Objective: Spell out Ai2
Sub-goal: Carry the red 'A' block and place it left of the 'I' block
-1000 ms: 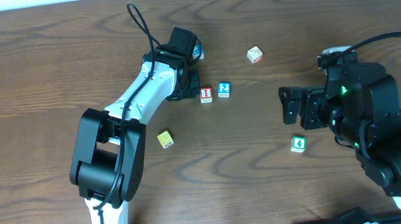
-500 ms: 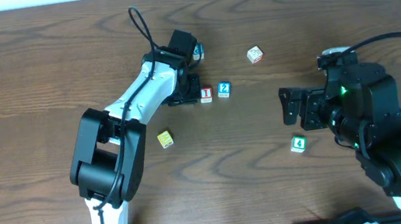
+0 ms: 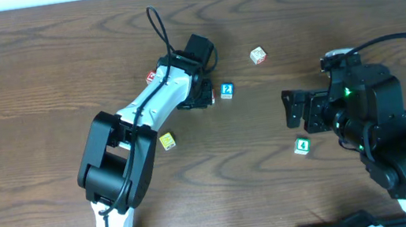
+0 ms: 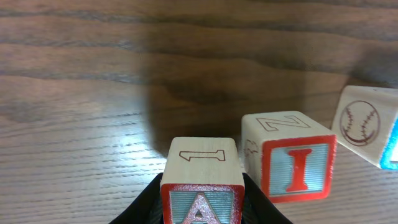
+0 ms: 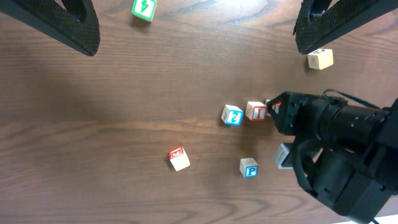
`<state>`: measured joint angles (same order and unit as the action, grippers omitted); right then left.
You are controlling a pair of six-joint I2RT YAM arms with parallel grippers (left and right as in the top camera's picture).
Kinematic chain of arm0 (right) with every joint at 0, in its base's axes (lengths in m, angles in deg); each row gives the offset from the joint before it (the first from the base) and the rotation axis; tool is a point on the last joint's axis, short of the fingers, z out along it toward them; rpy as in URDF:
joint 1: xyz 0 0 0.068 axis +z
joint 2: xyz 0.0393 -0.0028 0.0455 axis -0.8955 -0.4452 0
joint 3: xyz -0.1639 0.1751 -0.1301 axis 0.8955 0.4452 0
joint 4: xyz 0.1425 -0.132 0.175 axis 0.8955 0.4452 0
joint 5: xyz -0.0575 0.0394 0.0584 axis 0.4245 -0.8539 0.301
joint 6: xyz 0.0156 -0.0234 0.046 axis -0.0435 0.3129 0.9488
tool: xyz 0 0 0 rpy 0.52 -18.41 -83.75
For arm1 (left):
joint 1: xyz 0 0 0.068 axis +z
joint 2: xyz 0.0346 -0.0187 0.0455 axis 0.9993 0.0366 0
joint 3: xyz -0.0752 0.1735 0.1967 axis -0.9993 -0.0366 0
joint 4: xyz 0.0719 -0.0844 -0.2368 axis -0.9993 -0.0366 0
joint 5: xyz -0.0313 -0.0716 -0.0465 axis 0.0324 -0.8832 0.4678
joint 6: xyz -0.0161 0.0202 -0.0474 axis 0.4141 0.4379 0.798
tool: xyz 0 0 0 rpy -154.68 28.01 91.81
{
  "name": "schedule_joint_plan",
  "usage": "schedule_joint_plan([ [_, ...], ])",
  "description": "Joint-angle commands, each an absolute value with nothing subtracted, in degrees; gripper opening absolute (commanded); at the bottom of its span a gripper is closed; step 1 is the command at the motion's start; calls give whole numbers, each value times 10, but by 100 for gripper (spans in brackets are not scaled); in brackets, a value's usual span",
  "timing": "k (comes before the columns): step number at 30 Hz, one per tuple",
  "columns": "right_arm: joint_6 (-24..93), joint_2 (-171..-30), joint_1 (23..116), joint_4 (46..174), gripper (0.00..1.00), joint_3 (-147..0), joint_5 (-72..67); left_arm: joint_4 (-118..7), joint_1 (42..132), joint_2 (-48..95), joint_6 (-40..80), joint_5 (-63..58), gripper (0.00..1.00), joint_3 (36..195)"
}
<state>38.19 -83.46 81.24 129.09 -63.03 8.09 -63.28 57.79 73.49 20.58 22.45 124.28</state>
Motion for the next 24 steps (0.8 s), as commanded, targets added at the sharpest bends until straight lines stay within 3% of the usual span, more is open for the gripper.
schedule_joint_plan([
  [1, 374, -832, 804, 1295, 99, -644, 72, -636, 583, 741, 195, 251, 22, 1247],
  [6, 374, -832, 804, 1295, 99, -644, 72, -632, 583, 741, 196, 265, 24, 1247],
  [9, 374, -832, 804, 1295, 99, -644, 72, -631, 583, 741, 196, 263, 29, 1247],
  [24, 374, -832, 804, 1294, 99, -644, 72, -633, 583, 741, 225, 243, 30, 1247],
])
